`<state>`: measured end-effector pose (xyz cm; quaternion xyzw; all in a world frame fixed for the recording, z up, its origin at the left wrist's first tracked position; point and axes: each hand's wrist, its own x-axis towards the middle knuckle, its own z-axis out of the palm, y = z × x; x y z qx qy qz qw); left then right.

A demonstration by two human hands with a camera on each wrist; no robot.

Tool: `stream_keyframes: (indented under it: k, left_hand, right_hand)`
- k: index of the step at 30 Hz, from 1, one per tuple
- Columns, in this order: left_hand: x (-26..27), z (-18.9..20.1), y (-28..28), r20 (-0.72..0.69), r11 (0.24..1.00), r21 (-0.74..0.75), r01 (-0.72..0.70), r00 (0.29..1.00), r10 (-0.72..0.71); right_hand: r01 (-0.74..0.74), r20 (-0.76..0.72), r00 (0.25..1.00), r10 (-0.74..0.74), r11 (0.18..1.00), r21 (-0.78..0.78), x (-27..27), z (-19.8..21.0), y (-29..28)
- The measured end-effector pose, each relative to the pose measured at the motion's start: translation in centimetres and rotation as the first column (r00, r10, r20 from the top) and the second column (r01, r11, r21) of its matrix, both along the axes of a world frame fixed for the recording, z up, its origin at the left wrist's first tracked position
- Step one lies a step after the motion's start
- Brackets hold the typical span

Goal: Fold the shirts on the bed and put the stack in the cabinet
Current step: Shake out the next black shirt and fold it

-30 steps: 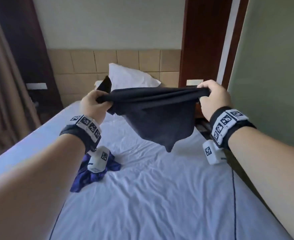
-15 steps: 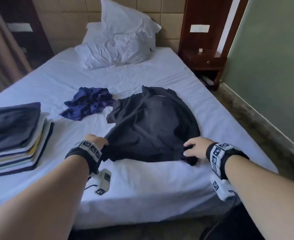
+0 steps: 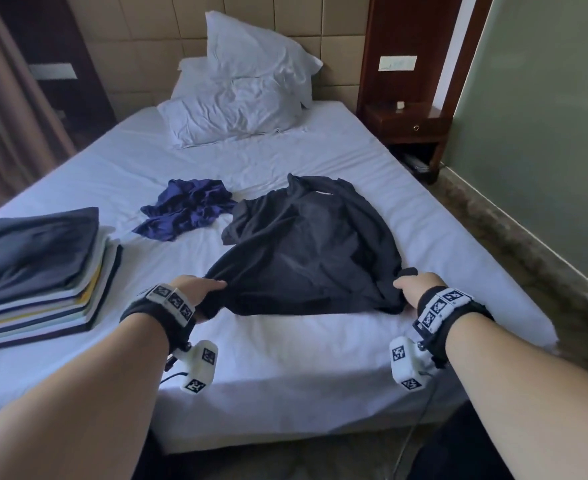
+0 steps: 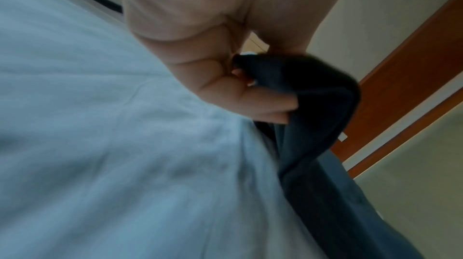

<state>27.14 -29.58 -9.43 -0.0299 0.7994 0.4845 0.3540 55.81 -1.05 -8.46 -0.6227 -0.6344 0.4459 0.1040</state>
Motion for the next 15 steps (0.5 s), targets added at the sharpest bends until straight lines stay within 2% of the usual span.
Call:
stream_keyframes:
  k: [2,4,9,12,15]
  left_hand:
    - [0.1,1.1,-0.5,-0.028,1.000,0.027,0.001,1.000,0.000]
    - [0.6,2.4,-1.3,-0.038,1.000,0.028,0.000,0.999,0.001]
    - [1.8,4.2,-3.2,-0.012,0.999,-0.029,0.037,0.999,-0.038]
    - [3.5,5.5,-5.0,-0.010,0.980,-0.150,0.133,0.991,-0.136]
    - [5.1,6.5,-6.7,-0.023,0.915,-0.317,0.249,0.962,-0.270]
  right_hand:
    - [0.095,-0.199,0.975,-0.104,0.994,-0.055,0.6,1.3,0.3]
    - [0.153,-0.276,0.947,-0.167,0.986,-0.071,1.6,2.9,0.1]
    - [0.146,-0.173,0.975,-0.136,0.988,0.049,4.3,5.2,-1.2]
    - [0.079,-0.106,0.992,-0.071,0.994,0.072,6.0,5.4,-2.3]
    - [0.026,-0.041,0.999,-0.023,0.997,0.066,7.8,5.8,-3.8]
